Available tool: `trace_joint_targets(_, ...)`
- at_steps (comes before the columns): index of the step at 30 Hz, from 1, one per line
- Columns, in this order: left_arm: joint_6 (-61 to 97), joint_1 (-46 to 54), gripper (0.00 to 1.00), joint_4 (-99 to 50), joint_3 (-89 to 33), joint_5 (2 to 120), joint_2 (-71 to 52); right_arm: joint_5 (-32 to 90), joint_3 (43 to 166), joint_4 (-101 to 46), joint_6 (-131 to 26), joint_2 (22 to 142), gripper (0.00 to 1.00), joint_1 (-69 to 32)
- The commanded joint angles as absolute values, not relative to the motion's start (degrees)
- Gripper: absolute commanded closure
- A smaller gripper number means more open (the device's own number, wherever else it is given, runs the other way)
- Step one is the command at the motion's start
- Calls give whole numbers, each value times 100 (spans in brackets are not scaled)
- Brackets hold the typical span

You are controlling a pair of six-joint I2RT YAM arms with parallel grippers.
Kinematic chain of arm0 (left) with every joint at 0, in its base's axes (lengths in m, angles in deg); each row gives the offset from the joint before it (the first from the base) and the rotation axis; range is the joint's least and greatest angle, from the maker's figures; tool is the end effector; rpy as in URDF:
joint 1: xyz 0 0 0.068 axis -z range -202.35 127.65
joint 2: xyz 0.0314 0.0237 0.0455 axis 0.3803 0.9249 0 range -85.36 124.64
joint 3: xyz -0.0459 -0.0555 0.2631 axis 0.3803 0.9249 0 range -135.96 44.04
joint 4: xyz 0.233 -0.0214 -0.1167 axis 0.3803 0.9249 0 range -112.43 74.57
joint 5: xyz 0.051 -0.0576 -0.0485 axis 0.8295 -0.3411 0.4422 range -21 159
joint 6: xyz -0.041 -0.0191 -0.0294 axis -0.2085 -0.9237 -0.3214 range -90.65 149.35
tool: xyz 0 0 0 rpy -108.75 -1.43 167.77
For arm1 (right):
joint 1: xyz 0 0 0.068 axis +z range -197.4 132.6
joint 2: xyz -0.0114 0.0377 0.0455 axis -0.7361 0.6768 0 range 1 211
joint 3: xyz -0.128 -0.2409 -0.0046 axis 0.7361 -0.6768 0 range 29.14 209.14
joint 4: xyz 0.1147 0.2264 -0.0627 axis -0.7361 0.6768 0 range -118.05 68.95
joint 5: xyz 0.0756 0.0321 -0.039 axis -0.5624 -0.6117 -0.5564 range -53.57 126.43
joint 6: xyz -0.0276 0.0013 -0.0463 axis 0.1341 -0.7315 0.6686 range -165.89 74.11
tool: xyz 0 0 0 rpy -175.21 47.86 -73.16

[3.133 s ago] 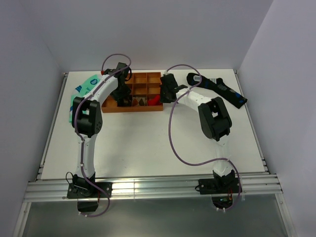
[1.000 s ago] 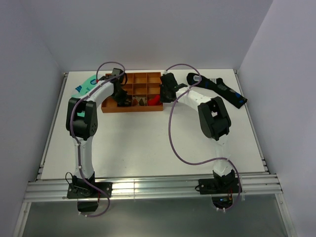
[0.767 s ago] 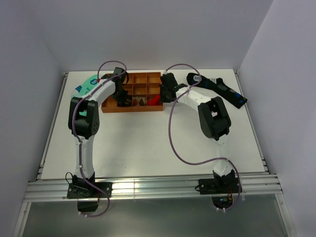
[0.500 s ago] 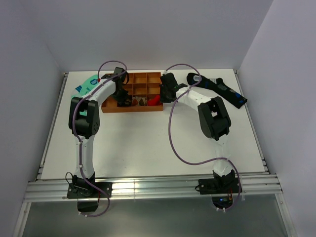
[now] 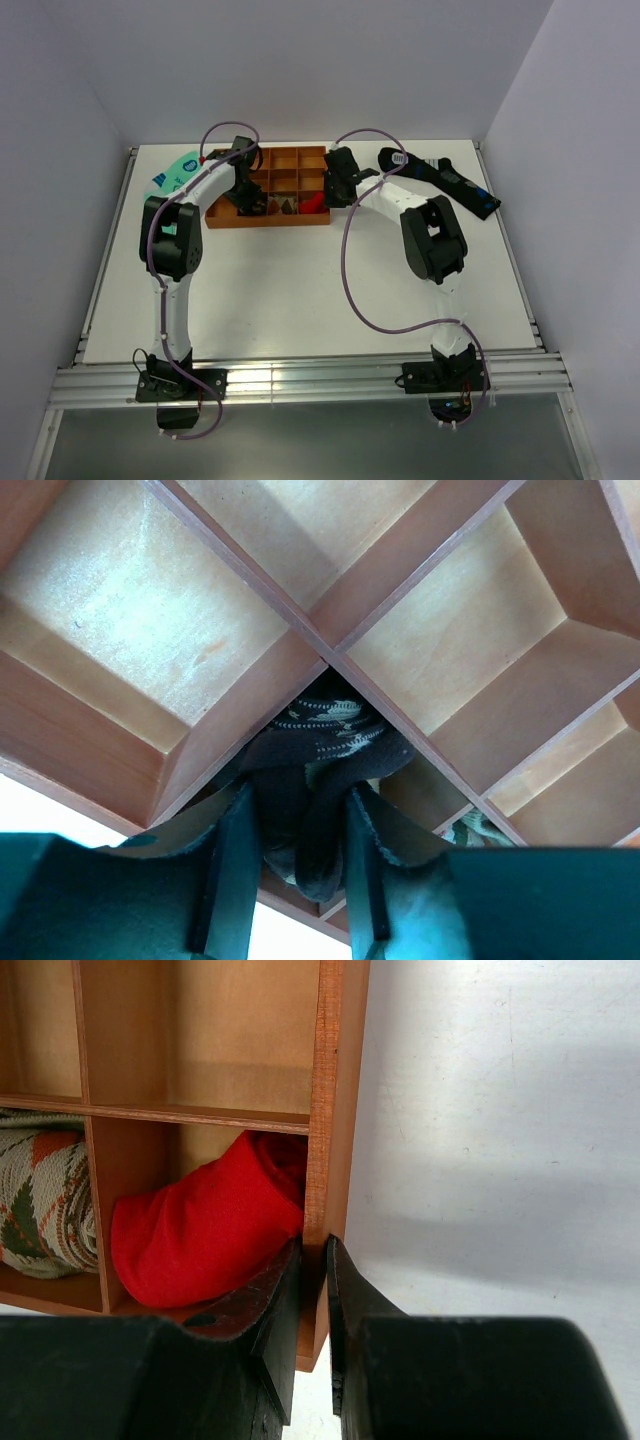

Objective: Roll the socks
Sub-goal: Place the sock in the storage box.

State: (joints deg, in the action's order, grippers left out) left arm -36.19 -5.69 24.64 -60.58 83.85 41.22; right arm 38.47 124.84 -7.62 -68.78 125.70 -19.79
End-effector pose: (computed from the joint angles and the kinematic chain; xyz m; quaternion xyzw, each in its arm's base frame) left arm 0.4489 -0.1248 0.1882 -0.4248 0.8780 -0.0229 0.2195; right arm 0.4303 0.2237 0.1809 -0.0325 0.9373 0.1328 0.3206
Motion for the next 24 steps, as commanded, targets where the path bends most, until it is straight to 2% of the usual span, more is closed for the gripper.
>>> trace_joint_targets(1,-3350,-530,59,3030,-5871,8500,4262,3774,12529,-951,-6769,13029,100,-1945)
trace_joint_targets(5,-3288,-530,52,3022,-5827,8570,4103,3774,12538,-959,-6769,13037,100,-1937)
trace_joint_targets(13,-3165,-539,45,2899,-5853,8614,3787,3757,12547,-950,-6769,13055,100,-1945)
trace_joint_targets(24,-2963,-548,45,3127,-6415,8605,3602,3757,12556,-933,-6760,13055,100,-1945)
